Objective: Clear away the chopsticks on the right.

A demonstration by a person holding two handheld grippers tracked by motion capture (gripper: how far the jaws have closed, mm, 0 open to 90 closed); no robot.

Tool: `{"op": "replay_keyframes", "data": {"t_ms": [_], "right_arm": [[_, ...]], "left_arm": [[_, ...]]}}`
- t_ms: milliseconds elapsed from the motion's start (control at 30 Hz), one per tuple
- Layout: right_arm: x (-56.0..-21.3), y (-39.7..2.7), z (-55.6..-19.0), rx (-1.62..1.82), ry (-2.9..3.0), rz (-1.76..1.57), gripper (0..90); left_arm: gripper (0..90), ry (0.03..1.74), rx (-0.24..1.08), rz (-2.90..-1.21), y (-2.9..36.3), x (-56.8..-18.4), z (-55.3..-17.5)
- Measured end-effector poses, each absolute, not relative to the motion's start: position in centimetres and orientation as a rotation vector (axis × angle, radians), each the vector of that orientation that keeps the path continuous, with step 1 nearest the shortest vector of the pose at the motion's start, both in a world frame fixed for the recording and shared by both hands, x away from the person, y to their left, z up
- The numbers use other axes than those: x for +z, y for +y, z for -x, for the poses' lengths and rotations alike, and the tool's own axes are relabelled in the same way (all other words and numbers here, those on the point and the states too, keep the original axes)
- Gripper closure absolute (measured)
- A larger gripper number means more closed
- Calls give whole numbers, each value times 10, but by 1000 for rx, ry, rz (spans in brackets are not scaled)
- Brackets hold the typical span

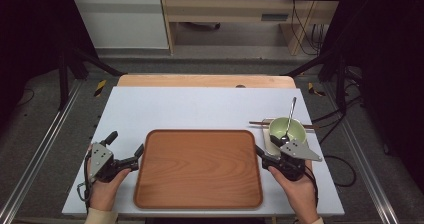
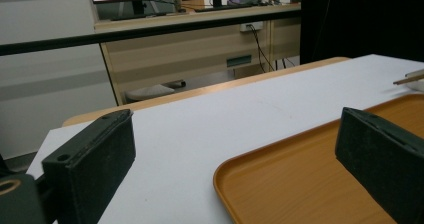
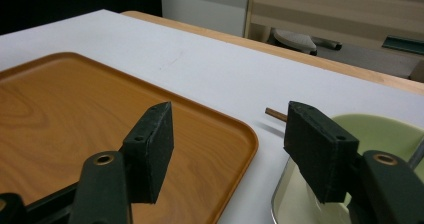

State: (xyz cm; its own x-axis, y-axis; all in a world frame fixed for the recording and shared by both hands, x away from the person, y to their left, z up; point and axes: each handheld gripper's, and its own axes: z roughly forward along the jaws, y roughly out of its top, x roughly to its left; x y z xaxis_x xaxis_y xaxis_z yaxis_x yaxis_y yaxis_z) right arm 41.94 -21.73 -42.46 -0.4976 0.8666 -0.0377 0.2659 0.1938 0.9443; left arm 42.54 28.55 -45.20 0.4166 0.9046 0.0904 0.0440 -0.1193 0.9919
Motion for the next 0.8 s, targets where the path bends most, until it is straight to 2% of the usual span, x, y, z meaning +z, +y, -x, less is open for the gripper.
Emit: {"op": "replay_keyframes", "data": {"t_ms": [267, 500, 800], "right_arm": [[-418, -227, -412, 1268, 1868, -1093, 353], [-387, -258, -415, 1226, 1832, -1104, 353], [-367, -301, -430, 1141, 1800, -1143, 340]], "left_arm": [[22, 887, 916, -1490, 290, -452, -425], [16, 892, 923, -1490, 291, -452, -426], [16, 895, 917, -1503, 290, -455, -426]]}}
